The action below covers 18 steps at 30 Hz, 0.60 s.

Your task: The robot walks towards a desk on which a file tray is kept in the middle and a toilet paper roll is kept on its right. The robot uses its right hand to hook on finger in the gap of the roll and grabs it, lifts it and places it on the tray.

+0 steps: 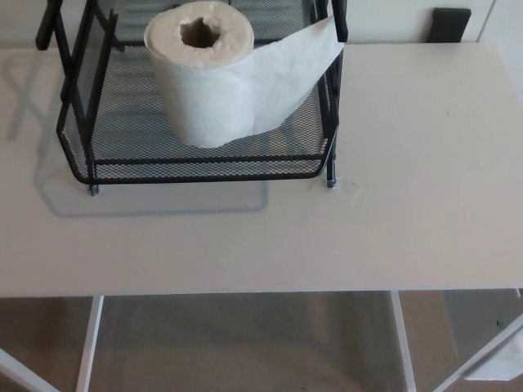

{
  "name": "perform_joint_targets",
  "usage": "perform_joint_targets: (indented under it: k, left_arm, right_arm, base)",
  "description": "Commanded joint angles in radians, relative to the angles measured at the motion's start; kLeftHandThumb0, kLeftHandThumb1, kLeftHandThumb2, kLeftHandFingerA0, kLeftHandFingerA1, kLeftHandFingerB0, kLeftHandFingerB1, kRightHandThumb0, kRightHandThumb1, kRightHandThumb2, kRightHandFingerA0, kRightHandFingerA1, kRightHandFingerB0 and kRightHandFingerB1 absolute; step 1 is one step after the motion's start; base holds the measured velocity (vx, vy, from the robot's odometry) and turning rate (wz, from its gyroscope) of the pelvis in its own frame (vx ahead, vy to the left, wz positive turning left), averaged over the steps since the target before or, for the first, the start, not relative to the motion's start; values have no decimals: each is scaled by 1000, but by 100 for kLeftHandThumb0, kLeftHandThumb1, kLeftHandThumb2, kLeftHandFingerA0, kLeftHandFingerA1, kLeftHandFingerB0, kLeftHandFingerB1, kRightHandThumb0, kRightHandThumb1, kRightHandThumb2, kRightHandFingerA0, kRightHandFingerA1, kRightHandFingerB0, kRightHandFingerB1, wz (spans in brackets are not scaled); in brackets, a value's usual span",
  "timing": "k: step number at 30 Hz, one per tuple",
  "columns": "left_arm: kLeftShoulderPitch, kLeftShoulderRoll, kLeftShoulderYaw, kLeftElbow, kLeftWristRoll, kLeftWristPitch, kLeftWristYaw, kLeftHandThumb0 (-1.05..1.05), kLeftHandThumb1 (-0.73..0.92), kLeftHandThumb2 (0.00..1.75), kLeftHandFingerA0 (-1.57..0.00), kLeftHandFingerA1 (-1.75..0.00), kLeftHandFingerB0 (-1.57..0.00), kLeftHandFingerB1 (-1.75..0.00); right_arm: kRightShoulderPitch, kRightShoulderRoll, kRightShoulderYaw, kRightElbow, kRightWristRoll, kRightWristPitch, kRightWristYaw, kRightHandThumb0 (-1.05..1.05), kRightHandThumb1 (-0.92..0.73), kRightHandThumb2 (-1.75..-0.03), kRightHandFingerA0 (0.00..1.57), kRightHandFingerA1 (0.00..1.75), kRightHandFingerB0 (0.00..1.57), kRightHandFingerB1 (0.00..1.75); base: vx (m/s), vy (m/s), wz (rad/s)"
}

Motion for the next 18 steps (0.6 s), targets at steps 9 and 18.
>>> perform_joint_targets:
  k: [9,18]
  left_arm:
    - [-4,24,-30,29,31,-89,10,-93,75,125,-47,-82,-7,-63]
    - [7,31,-51,3,37,-87,2,-81,76,122,-43,-76,-6,-57]
  right_arm:
    - [22,-60,101,21,124,-30,-84,-60,-65,-61,6,39,15,28]
    - [26,-78,141,22,167,-27,-101,-60,-65,-61,6,39,15,28]
  base:
    - [0,0,0]
    - [0,0,0]
